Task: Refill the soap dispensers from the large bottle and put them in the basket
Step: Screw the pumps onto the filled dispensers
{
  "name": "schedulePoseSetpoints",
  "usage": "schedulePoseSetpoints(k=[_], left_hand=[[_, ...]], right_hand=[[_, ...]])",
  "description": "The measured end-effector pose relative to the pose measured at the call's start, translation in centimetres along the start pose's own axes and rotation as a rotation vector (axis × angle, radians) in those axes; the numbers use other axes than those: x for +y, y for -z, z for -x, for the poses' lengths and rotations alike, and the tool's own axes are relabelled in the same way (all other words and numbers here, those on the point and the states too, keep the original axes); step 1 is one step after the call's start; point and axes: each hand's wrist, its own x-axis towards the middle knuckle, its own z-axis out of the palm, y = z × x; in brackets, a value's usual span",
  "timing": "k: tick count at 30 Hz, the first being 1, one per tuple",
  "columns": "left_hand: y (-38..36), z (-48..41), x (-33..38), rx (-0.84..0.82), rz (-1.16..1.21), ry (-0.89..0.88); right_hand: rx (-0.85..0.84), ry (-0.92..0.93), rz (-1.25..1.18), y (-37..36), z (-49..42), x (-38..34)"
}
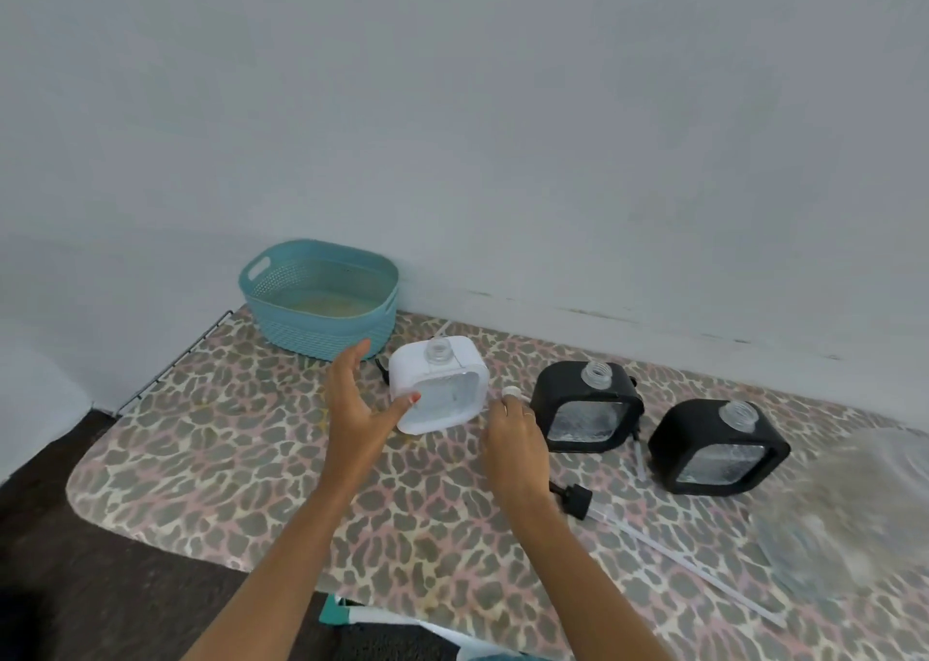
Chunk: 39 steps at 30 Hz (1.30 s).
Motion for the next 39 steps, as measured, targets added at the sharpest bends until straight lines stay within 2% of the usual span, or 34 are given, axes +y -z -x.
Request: schedulePoseSetpoints(k=[2,6,10,13,21,26,29,33,36,39], left_hand=[[0.1,-0.4,-1.1,-0.113,0.026,0.092],[-0.6,-0.9,-2.6,-0.254,0.088,0.160],[-1.0,-1.0,-3.2,-0.313,0.161,0.234],[-0.7,-1.4,-2.9,-0.304,0.219,0.249],[-1.6,-3.7,-3.1,-0.028,0.058,0.159],[-1.3,-5.0,-5.0,-0.215,-0.136,0.136],[-0.9,-5.5,-5.2,-0.329,-0.229,0.058],[-0.8,-5.6,-4.4,-0.295,-0.316,0.081],[-0.9,-5.5,-4.3,-0.303,-0.328,0.091],[-0.8,-5.2,-4.7,-0.323,-0.313,0.070]], right_hand=[[0.008,-0.002,0.011,-0.4,-0.9,-0.4],[0.014,-0.081,0.051,-0.9,-2.4,-0.2],[-0.007,-0.106,0.043,-1.2,-3.3,0.0],[-0.035,-0.112,0.015,-1.2,-3.4,0.2],[-0.064,-0.089,0.012,-1.4,-2.9,0.7],[-0.036,-0.078,-0.013,-0.5,-3.0,0.5],[-0.005,-0.059,-0.061,0.6,-3.1,0.2],[0.004,-0.083,-0.111,2.7,-3.7,0.0],[-0.176,-0.140,0.078,2.8,-4.3,-0.2],[-0.210,-0.174,0.257,1.4,-3.9,-1.1]])
